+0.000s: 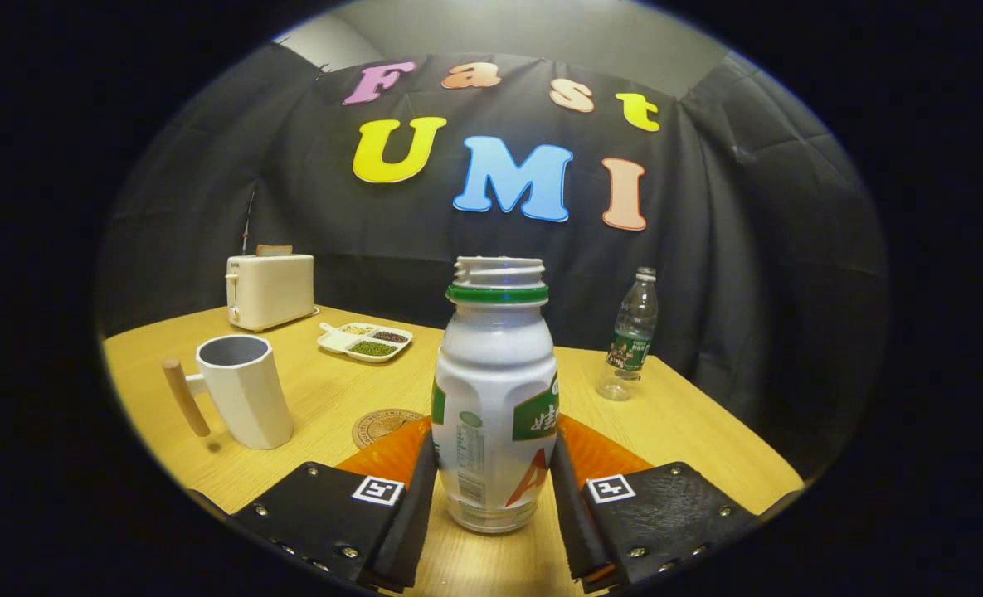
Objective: Take the bottle from table, then pour the juice into the cup, finally place the bottle on the coaster
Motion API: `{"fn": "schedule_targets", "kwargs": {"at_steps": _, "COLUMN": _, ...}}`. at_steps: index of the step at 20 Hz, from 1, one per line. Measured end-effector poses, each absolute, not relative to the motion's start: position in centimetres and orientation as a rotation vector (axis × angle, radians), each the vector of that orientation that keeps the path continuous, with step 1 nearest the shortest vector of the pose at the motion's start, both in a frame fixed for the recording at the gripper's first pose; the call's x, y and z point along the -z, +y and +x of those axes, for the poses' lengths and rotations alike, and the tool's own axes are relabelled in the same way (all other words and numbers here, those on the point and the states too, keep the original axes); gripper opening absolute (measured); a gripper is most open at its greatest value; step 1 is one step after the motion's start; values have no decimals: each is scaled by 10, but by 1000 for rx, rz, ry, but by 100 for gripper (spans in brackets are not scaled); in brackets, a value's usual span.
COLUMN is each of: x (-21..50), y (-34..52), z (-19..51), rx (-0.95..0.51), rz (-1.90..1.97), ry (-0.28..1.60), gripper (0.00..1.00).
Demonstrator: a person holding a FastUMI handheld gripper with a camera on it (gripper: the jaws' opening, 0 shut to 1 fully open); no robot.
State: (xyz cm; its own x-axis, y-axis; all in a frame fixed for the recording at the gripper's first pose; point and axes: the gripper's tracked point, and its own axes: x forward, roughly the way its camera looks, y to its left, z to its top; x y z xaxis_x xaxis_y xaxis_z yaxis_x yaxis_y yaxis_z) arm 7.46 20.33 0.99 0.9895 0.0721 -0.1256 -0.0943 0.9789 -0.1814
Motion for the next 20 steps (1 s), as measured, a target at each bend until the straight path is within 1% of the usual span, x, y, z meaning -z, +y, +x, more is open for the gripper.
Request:
{"fn": "schedule_targets", "kwargs": {"at_steps": 13, "x": -65, "y": 251, "z": 92, "rx": -54, "rz": -682, "ry": 12, "gripper": 66}}
{"fn": "schedule_targets", "kwargs": {"at_steps": 20, "x": -77, "y": 270, "z": 104, "rx": 3, "rz": -999, "ry": -48, "gripper": 66}}
